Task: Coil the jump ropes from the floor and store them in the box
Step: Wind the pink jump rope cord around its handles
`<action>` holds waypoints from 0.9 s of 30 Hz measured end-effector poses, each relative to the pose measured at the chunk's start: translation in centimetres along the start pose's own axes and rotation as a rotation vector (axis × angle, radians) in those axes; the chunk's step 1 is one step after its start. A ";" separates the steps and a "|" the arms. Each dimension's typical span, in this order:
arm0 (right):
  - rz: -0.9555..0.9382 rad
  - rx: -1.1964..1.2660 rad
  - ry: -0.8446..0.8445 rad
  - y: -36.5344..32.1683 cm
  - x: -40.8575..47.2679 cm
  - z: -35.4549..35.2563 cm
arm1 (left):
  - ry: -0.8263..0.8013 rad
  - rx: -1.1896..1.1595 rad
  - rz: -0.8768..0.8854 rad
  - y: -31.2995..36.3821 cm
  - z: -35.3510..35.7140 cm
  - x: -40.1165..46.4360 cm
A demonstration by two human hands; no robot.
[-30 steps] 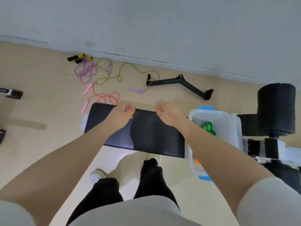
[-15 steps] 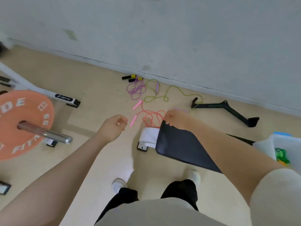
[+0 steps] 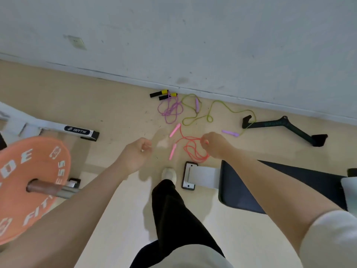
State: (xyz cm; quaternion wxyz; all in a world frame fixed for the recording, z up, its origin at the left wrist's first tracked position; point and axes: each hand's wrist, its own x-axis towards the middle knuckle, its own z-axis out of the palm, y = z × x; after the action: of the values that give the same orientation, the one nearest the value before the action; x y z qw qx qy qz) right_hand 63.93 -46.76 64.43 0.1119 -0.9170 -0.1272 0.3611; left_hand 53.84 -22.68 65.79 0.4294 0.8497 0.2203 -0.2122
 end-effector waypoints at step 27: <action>-0.031 -0.470 0.109 13.6 56.6 36.2 | -0.130 0.481 0.244 -26.0 32.0 62.9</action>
State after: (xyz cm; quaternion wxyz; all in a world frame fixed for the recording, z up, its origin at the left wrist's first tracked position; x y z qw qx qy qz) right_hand 81.01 -37.68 -1.38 -0.0922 -0.9339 -0.2158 0.2699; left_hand 85.05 -23.10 -2.67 0.2509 0.9321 0.0317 -0.2595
